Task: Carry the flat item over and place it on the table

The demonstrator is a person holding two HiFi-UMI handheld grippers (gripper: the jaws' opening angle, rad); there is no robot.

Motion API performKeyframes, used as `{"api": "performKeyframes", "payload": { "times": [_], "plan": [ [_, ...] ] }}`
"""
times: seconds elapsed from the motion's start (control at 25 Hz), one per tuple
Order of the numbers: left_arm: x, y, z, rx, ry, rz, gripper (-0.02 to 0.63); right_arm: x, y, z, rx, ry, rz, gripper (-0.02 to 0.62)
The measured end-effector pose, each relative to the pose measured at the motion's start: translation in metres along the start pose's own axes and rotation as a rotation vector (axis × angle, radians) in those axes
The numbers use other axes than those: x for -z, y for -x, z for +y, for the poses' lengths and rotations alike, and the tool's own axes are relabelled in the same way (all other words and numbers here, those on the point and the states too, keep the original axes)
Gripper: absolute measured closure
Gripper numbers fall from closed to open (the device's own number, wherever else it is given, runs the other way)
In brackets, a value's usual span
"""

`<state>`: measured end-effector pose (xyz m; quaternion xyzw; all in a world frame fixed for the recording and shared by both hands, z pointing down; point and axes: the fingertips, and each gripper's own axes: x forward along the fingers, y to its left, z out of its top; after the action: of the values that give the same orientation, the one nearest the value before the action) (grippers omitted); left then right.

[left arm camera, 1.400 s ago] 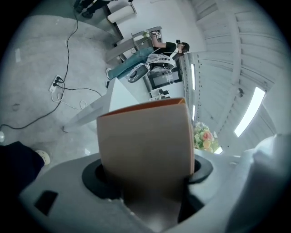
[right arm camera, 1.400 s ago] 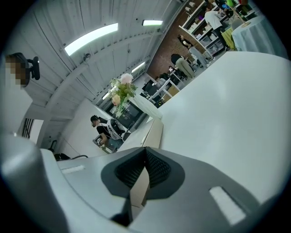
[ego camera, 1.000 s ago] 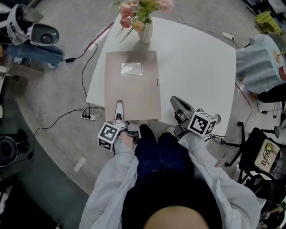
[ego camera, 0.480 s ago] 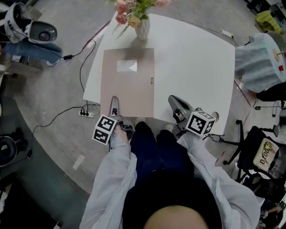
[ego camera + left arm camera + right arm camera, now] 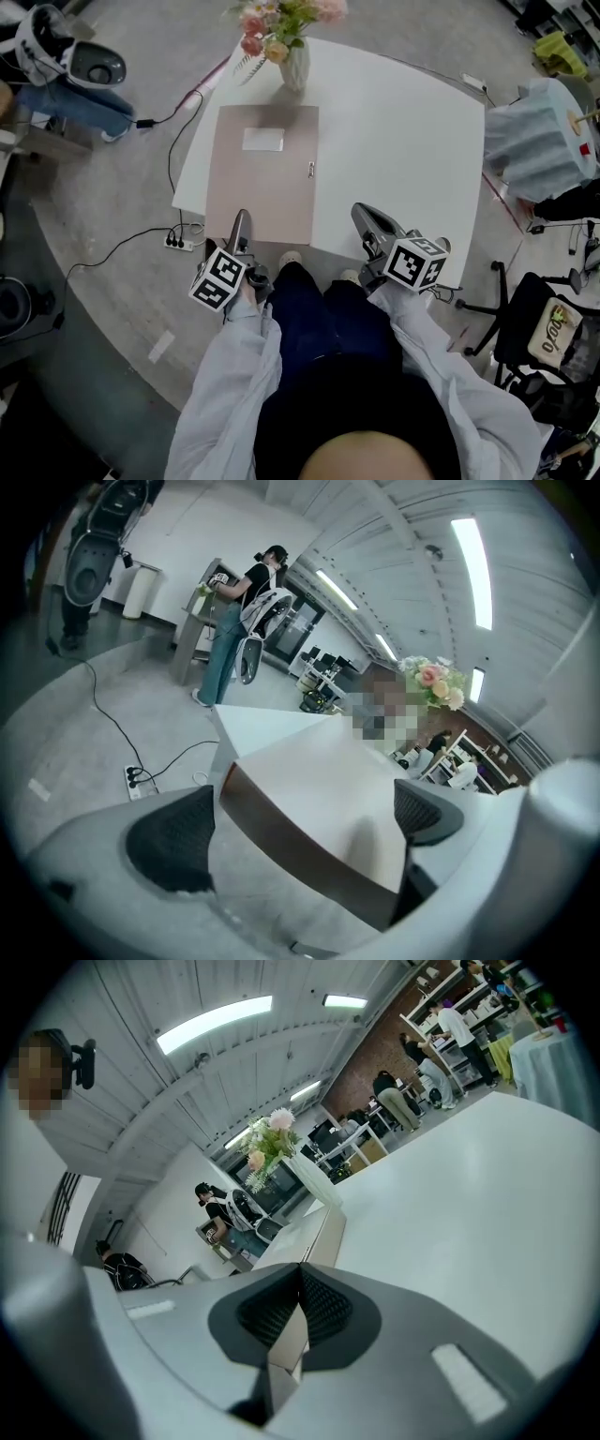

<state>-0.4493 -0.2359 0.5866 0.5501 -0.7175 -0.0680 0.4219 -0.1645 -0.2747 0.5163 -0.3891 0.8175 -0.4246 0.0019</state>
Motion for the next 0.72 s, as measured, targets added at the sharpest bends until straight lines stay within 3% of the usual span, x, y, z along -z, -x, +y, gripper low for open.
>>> {"api": "performKeyframes", "payload": {
  "times": [0.32,0.52,0.72],
  "plan": [
    [-0.006,0.038,-0.058,0.112,-0.159,-0.029,0.027,-0.019,0.025,0.005,-0.003,0.127,-0.033,0.589],
    [0.003,0.055,-0.1,0.225,-0.205,-0.023,0.072,-0.029,0.047,0.01,0.019,0.228,-0.061,0.572],
    [0.014,0.069,-0.145,0.319,-0.302,-0.028,0.202,-0.041,0.074,0.025,0.03,0.32,-0.094,0.571]
  ]
}}
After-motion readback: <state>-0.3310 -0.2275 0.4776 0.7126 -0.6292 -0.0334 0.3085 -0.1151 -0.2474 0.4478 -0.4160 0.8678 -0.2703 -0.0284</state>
